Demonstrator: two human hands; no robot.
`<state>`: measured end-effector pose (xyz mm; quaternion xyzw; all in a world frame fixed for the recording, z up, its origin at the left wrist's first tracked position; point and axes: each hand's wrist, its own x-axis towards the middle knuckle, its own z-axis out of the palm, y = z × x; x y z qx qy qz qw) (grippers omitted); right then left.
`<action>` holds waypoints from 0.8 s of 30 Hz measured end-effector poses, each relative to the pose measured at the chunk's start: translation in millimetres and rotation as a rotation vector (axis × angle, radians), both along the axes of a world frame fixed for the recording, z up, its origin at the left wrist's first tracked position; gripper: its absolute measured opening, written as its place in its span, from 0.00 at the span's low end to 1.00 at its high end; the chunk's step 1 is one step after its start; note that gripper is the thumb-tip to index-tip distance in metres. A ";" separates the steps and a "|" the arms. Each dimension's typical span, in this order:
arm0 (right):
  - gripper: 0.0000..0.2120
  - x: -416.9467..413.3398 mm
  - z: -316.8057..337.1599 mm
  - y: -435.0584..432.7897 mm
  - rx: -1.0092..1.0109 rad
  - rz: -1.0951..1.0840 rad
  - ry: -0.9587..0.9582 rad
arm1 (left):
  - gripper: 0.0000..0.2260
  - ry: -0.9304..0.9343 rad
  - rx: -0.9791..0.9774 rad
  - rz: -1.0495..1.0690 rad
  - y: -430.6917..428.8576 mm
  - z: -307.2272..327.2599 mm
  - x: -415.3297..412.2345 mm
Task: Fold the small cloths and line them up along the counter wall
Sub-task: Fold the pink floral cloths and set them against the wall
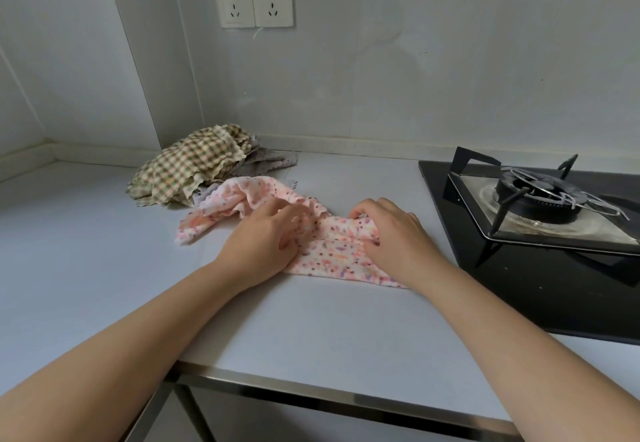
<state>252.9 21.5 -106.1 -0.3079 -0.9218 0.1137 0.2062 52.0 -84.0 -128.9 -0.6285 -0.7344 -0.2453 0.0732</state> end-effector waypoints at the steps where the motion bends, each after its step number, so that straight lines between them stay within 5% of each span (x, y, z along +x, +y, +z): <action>1: 0.16 -0.2 -0.4 0.8 -0.007 -0.004 0.003 | 0.27 0.004 -0.041 -0.040 0.7 -0.6 -1.3; 6: 0.08 -0.5 -0.5 0.7 -0.102 0.026 0.105 | 0.33 -0.018 -0.235 0.037 -2.0 0.8 1.2; 13: 0.02 4.5 -0.7 4.2 -0.100 0.004 0.087 | 0.14 0.011 0.082 0.098 -4.3 0.5 -0.9; 24: 0.10 11.2 -2.1 12.9 0.001 -0.065 0.201 | 0.14 0.174 0.291 0.195 -11.0 8.2 1.2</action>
